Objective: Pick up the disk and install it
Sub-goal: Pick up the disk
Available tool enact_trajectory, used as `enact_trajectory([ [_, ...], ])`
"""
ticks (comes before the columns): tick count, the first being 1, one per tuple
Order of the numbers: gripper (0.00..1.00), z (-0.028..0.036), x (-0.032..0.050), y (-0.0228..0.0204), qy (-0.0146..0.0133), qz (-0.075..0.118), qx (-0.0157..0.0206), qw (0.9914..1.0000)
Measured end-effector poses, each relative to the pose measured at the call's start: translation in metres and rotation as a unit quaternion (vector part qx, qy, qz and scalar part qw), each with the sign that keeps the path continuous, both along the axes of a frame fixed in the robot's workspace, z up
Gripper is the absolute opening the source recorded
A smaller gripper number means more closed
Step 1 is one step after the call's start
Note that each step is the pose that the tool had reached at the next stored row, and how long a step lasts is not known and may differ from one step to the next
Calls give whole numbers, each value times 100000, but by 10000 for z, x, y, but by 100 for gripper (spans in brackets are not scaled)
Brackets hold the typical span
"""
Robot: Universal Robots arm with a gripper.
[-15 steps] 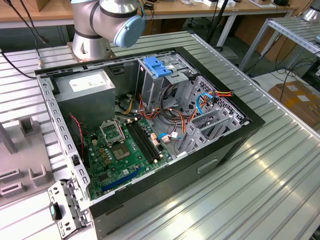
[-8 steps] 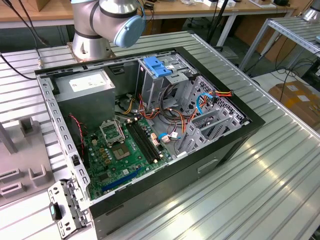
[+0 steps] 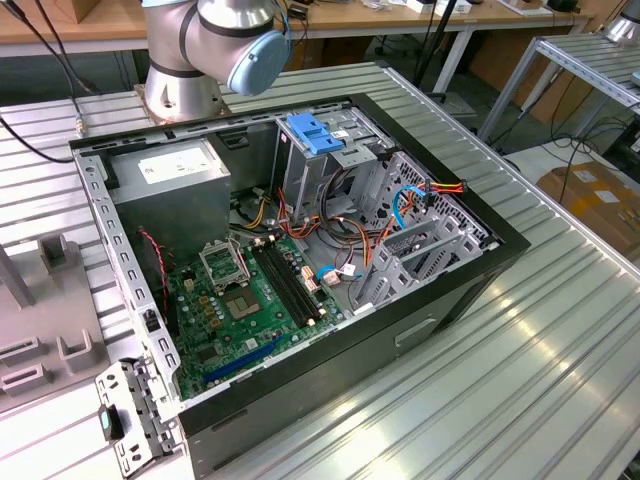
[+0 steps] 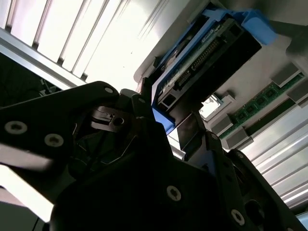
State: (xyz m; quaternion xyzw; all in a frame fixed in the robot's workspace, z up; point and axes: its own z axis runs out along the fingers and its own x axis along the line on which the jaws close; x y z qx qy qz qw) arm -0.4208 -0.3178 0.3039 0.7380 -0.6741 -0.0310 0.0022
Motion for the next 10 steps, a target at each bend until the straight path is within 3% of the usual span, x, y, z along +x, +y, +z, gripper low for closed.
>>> enact_trajectory([
  [10,48,-169,-48,0,4,233,-4,100000],
])
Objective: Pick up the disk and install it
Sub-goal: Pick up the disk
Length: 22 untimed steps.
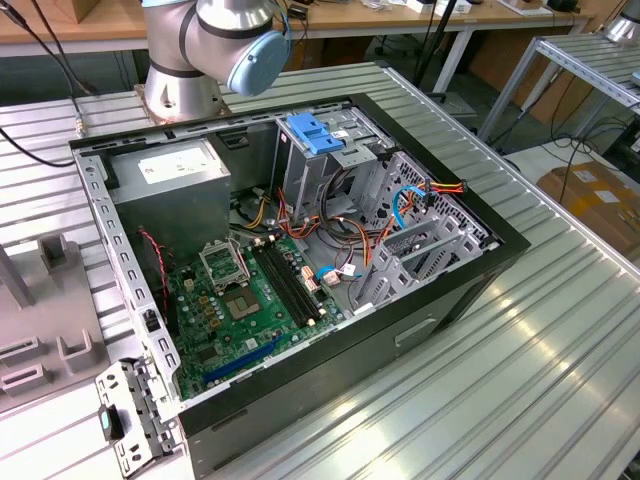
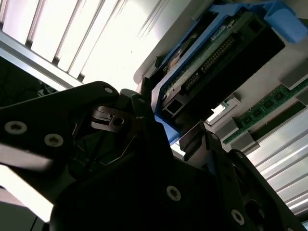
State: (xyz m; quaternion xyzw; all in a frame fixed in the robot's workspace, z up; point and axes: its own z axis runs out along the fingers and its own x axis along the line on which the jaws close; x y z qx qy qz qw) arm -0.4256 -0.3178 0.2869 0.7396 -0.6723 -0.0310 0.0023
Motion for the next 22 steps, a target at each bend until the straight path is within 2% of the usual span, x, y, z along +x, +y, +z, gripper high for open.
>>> enact_trajectory([
  [3,48,-61,0,0,-8,5,3,100000],
  [6,48,-79,0,0,-7,4,3,100000],
  [13,48,-84,0,0,0,0,12,100000],
  [16,38,-84,0,0,-4,-1,13,100000],
  [22,38,-84,0,0,-6,1,24,100000],
])
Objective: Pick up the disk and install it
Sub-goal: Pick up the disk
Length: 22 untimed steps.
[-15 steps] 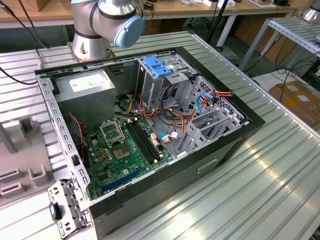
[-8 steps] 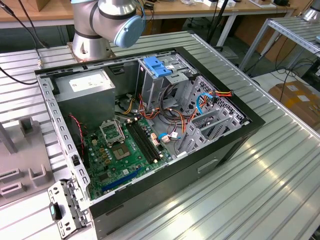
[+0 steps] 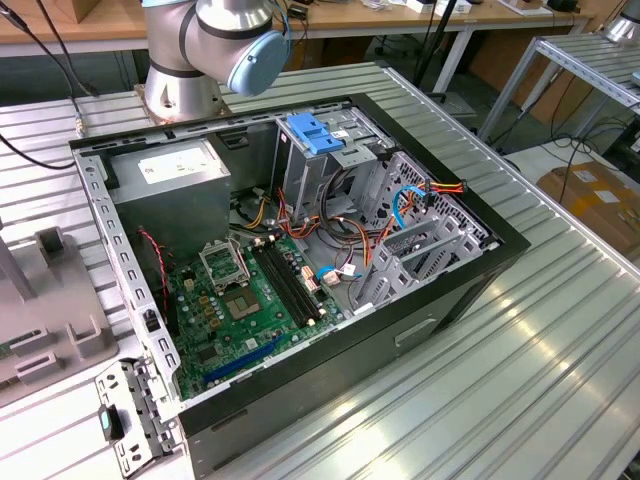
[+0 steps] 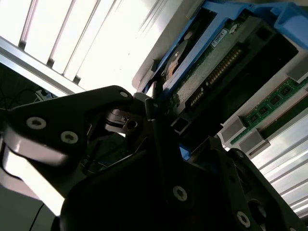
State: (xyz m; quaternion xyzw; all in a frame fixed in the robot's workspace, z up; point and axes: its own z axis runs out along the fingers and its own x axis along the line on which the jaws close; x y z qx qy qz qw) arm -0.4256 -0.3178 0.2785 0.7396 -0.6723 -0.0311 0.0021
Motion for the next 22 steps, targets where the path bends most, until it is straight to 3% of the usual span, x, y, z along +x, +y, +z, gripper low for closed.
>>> enact_trajectory([
  [10,38,1,0,0,-1,-1,23,100000],
  [22,37,43,0,10,5,2,22,100000],
])
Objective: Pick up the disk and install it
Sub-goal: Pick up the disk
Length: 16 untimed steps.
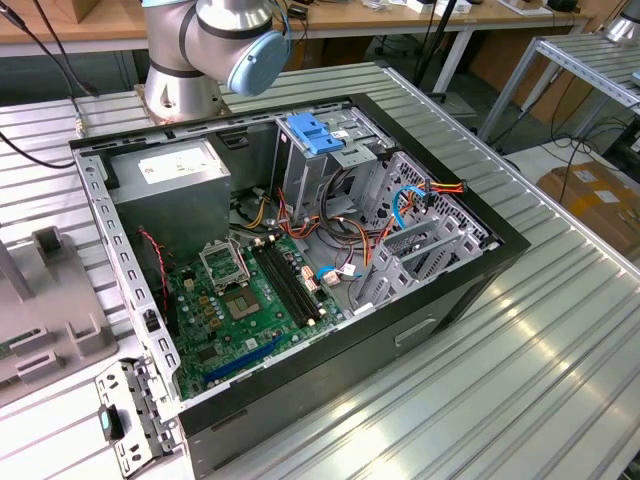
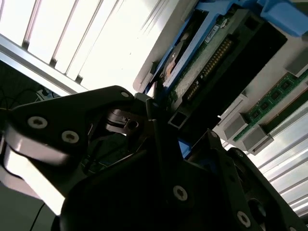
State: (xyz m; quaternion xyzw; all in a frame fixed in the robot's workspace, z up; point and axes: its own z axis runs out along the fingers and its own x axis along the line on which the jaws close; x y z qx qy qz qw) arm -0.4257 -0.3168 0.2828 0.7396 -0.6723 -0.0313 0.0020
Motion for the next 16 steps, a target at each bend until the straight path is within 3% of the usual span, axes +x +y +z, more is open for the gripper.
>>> enact_trajectory([
  [4,37,3,1,5,-5,1,34,100000],
  [16,37,115,0,6,-1,-4,158,100000],
])
